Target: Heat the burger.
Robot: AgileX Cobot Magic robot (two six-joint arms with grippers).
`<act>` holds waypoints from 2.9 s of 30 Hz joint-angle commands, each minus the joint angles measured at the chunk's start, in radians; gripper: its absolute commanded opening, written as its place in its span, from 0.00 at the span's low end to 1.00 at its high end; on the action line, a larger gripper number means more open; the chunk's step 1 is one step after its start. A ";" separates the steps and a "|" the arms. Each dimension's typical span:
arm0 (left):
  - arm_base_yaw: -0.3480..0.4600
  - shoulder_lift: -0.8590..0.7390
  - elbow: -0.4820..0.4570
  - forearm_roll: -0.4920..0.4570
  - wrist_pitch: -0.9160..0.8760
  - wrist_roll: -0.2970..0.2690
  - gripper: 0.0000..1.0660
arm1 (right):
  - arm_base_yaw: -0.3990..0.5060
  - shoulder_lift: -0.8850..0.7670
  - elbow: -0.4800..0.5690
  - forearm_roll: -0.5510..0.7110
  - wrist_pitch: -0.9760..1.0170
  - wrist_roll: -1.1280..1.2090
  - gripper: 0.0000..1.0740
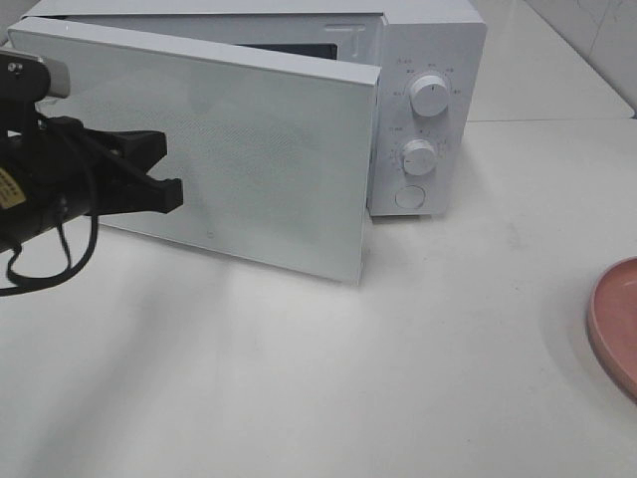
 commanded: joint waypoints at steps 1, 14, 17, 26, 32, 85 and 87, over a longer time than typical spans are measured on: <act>-0.033 0.028 -0.043 -0.046 -0.014 0.017 0.00 | -0.007 -0.027 0.003 -0.007 -0.016 0.000 0.71; -0.145 0.186 -0.270 -0.207 -0.003 0.050 0.00 | -0.007 -0.027 0.003 -0.007 -0.016 0.000 0.71; -0.164 0.224 -0.327 -0.219 0.007 0.050 0.00 | -0.007 -0.027 0.003 -0.007 -0.016 0.000 0.71; -0.185 0.330 -0.514 -0.224 0.073 0.049 0.00 | -0.007 -0.027 0.003 -0.007 -0.016 0.000 0.71; -0.185 0.398 -0.639 -0.224 0.123 0.050 0.00 | -0.007 -0.027 0.003 -0.007 -0.016 0.000 0.71; -0.302 -0.061 -0.466 -0.122 1.511 0.078 0.94 | -0.007 -0.027 0.003 -0.007 -0.016 0.000 0.71; -0.274 -0.080 -0.466 -0.125 1.551 0.051 0.94 | -0.007 -0.027 0.003 -0.007 -0.016 0.000 0.71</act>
